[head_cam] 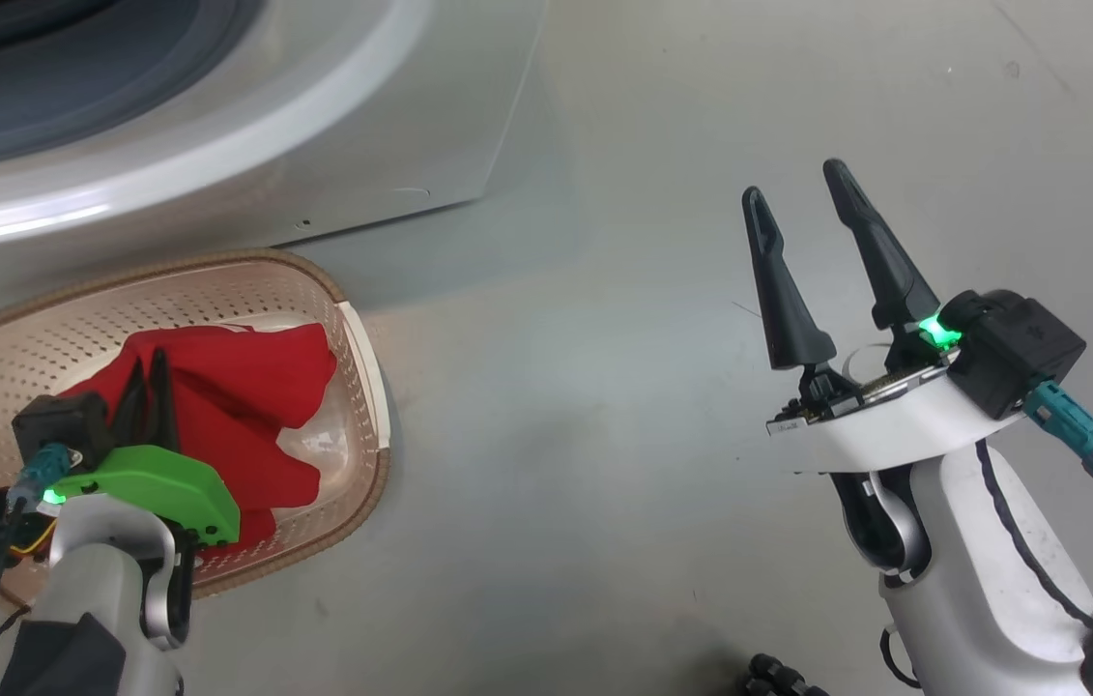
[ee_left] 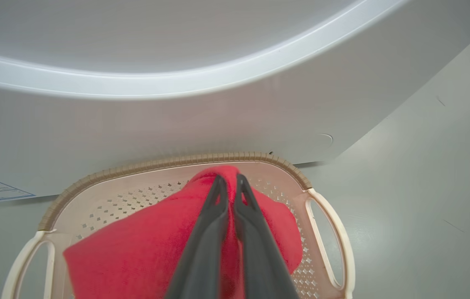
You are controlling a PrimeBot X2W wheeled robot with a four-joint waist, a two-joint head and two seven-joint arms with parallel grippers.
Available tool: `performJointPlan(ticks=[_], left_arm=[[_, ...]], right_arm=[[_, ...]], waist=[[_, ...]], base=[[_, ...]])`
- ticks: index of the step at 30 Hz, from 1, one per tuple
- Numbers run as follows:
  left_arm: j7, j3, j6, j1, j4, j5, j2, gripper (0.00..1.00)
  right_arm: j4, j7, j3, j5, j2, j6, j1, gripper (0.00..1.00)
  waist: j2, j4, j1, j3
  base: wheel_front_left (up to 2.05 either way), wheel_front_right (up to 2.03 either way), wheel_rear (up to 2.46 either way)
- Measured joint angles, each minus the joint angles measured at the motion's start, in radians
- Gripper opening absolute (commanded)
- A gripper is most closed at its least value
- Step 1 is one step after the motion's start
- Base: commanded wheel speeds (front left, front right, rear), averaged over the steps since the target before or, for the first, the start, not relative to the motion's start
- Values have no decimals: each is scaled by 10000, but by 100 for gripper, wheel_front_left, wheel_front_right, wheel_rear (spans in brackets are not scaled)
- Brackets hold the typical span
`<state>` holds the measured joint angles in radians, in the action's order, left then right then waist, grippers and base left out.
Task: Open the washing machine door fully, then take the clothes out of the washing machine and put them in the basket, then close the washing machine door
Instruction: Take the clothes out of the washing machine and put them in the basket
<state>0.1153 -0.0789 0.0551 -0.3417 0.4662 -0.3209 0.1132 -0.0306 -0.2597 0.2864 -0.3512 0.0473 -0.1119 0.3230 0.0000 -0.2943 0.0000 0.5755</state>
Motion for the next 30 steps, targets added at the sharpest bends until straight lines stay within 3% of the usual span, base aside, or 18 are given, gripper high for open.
performJointPlan(ticks=[13, 24, 25, 26, 27, 28, 30], left_arm=[[-199, 368, -180, -1374, 1827, -353, 75, 0], [-84, 318, -523, -2015, 2924, -554, 33, 3], [-86, 290, -566, -2026, 3035, -571, 10, 33], [-86, 272, -606, -2029, 3175, -587, -23, 52], [-86, 253, -606, -2032, 3340, -587, -40, 95], [-115, 192, -606, -2032, 3509, -583, -59, 100], [-115, -23, -610, -2032, 3730, -454, -61, 100]], right_arm=[[330, 0, 61, -169, -2, 13, 1058, 100], [105, 0, 54, -169, 0, 77, 1254, 100], [71, 0, 54, -169, 0, 92, 1254, 100], [31, 0, 48, -169, 0, 92, 1254, 100], [-12, 0, 46, -169, 0, 92, 1254, 100], [-52, 0, 36, -169, 0, 92, 1254, 100], [-117, 0, 15, -167, 2, 92, 1254, 100]], waist=[[0, -275, 2, 1713], [0, -241, 2, 1887], [0, -227, 2, 1853], [0, -212, 2, 1815], [0, -196, 1, 1772], [0, -177, 1, 1722], [0, -135, 1, 1612]], base=[[0, 0, 0], [0, 0, 0], [0, 0, 0], [0, 0, 0], [0, 0, 0], [0, 0, 0], [0, 0, 0]])
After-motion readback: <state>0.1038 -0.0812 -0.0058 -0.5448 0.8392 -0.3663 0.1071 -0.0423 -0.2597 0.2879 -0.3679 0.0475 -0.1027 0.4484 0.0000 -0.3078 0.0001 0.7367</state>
